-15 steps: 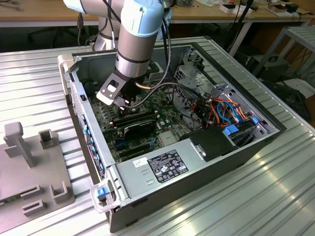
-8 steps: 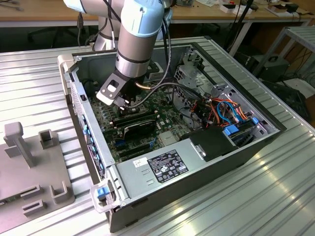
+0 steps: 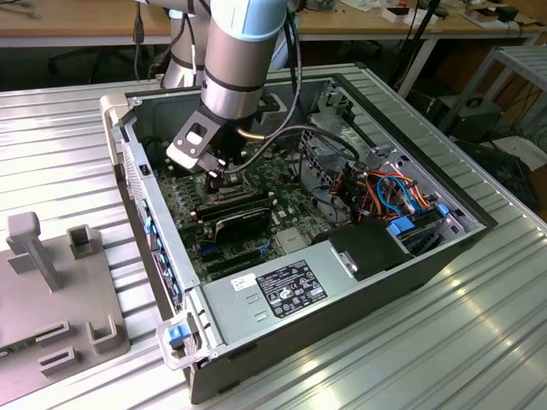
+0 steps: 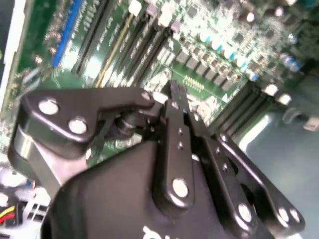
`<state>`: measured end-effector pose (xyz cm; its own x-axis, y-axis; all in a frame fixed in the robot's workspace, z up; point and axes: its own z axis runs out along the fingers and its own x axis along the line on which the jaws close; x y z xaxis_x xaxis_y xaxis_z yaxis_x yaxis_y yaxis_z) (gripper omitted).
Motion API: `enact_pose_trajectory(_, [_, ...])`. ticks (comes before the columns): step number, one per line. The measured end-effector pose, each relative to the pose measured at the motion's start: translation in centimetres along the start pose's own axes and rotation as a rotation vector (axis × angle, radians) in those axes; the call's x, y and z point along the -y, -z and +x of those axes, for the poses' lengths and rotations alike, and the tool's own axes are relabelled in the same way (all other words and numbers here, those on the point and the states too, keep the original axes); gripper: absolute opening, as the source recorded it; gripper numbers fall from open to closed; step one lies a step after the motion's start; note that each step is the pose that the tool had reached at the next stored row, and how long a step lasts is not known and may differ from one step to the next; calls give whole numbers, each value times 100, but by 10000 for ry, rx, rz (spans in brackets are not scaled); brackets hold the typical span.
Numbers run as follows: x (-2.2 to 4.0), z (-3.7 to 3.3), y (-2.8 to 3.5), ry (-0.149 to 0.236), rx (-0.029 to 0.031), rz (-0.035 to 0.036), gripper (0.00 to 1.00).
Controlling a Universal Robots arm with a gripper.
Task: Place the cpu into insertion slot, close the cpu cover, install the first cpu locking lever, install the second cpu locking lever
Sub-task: 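Install the second cpu locking lever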
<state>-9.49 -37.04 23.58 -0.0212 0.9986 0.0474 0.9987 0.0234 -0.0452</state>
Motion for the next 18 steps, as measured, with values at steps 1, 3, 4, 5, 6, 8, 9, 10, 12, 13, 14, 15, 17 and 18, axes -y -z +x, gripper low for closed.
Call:
enact_pose_trajectory(1, [2,6,58,1,6,1,11])
enact_pose_trajectory(3, [6,12,155,0,17,2,11])
enact_pose_trajectory(4, [4,13,171,-2,31,7,11])
enact_pose_trajectory(5, [-6,13,172,-4,40,13,11])
enact_pose_trajectory(6, [-44,12,175,-3,47,31,11])
enact_pose_trajectory(8, [-166,9,180,-6,45,111,11])
enact_pose_trajectory(9, [-211,8,182,-8,45,134,11])
enact_pose_trajectory(10, [-261,7,181,-9,45,152,11])
enact_pose_trajectory(12, [-325,5,177,-8,43,163,11])
enact_pose_trajectory(13, [-338,2,177,-9,42,176,11])
enact_pose_trajectory(14, [-345,-5,177,-10,42,206,11])
enact_pose_trajectory(15, [-347,-8,176,-11,44,220,11])
enact_pose_trajectory(17, [-354,-61,175,-15,41,271,11])
enact_pose_trajectory(18, [-362,-82,175,-16,40,299,11])
